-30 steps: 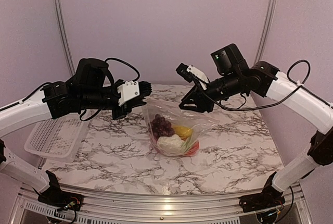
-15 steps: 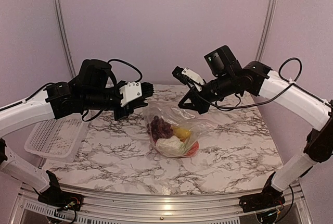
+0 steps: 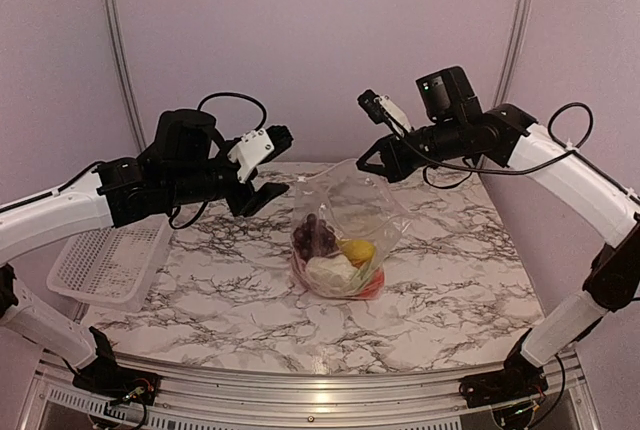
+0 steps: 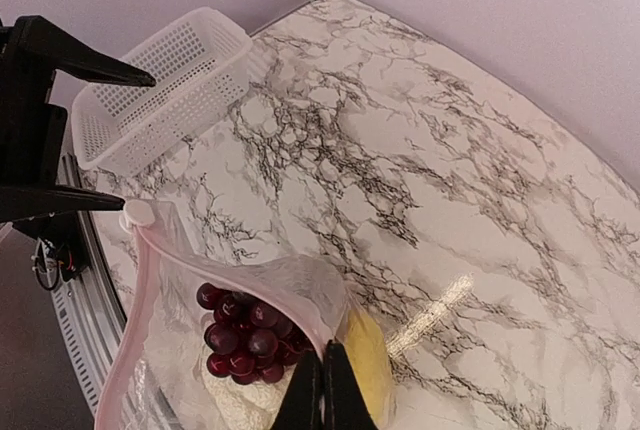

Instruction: Open the zip-top bag and remove the fake food

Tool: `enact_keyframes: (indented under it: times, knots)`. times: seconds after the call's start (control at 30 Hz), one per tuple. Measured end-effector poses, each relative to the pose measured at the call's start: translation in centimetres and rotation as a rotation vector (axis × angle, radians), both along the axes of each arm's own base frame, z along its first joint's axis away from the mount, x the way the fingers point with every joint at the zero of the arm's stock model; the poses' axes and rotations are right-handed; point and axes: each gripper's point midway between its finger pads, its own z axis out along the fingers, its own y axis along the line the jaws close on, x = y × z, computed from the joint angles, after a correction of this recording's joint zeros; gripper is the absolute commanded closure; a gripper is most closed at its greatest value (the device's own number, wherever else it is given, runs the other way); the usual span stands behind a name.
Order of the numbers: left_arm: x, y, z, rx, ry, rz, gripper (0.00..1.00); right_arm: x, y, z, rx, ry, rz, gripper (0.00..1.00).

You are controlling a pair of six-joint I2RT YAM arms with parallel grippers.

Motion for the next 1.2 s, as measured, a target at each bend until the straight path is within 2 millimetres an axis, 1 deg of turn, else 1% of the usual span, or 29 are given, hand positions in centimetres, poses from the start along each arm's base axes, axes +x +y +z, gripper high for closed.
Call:
enact_keyframes:
  times: [0.07,0.1,0.13,0.17,0.23,0.3,0.4,0.47,0.57,0.63,0.7,0.77,0.8,0.87,0.97,1.1,1.2]
  knots:
    - [1.0,0.6,0.7,-0.064,0.023,0.058,0.19,0.8,-0.6,0.6,0.026,0.001,-0.040,1.00]
    - [1.6,1.0,1.0,-0.092,0.031,0.087,0.13,0.9,-0.7,0.9,0.035,-0.002,-0.051,1.00]
    - [2.2,1.4,1.3,-0.123,0.042,0.115,0.05,1.2,-1.0,1.3,0.045,-0.005,-0.072,1.00]
    - [2.7,1.8,1.5,-0.153,0.055,0.141,0.02,1.3,-1.2,1.6,0.053,-0.006,-0.089,1.00]
    - [3.3,2.4,1.9,-0.215,0.088,0.183,0.01,1.6,-1.7,2.1,0.059,-0.008,-0.131,1.00]
    - [4.6,3.7,2.3,-0.286,0.120,0.269,0.01,2.0,-2.2,2.4,0.063,-0.012,-0.176,1.00]
    - [5.8,5.2,2.4,-0.373,0.178,0.381,0.01,2.7,-3.4,3.3,0.073,-0.023,-0.266,1.00]
    - [6.4,5.7,2.6,-0.420,0.214,0.429,0.01,2.9,-3.8,3.8,0.094,-0.020,-0.304,1.00]
    - [7.0,6.0,2.8,-0.500,0.285,0.470,0.01,3.1,-3.8,4.5,0.144,-0.015,-0.342,1.00]
    - [7.1,6.0,2.7,-0.555,0.352,0.483,0.01,3.5,-3.5,4.0,0.175,-0.008,-0.367,1.00]
    - [7.1,5.7,2.0,-0.597,0.431,0.485,0.01,4.2,-3.2,2.7,0.183,0.007,-0.392,1.00]
    - [7.1,5.3,1.0,-0.629,0.497,0.485,0.01,4.9,-2.5,1.0,0.177,0.030,-0.404,1.00]
    - [6.9,5.1,0.2,-0.642,0.536,0.484,0.01,5.4,-1.7,0.2,0.175,0.042,-0.405,1.00]
    - [6.3,4.7,-1.8,-0.655,0.619,0.485,0.01,6.3,0.6,-1.5,0.175,0.053,-0.388,1.00]
    - [5.3,3.8,-4.8,-0.671,0.743,0.479,0.01,6.7,4.1,-3.4,0.178,0.069,-0.344,1.00]
    - [4.2,3.1,-8.3,-0.692,0.861,0.484,0.03,7.2,7.7,-5.0,0.201,0.096,-0.296,1.00]
    - [3.9,2.8,-10.1,-0.703,0.918,0.502,0.09,7.6,8.9,-5.4,0.218,0.112,-0.284,1.00]
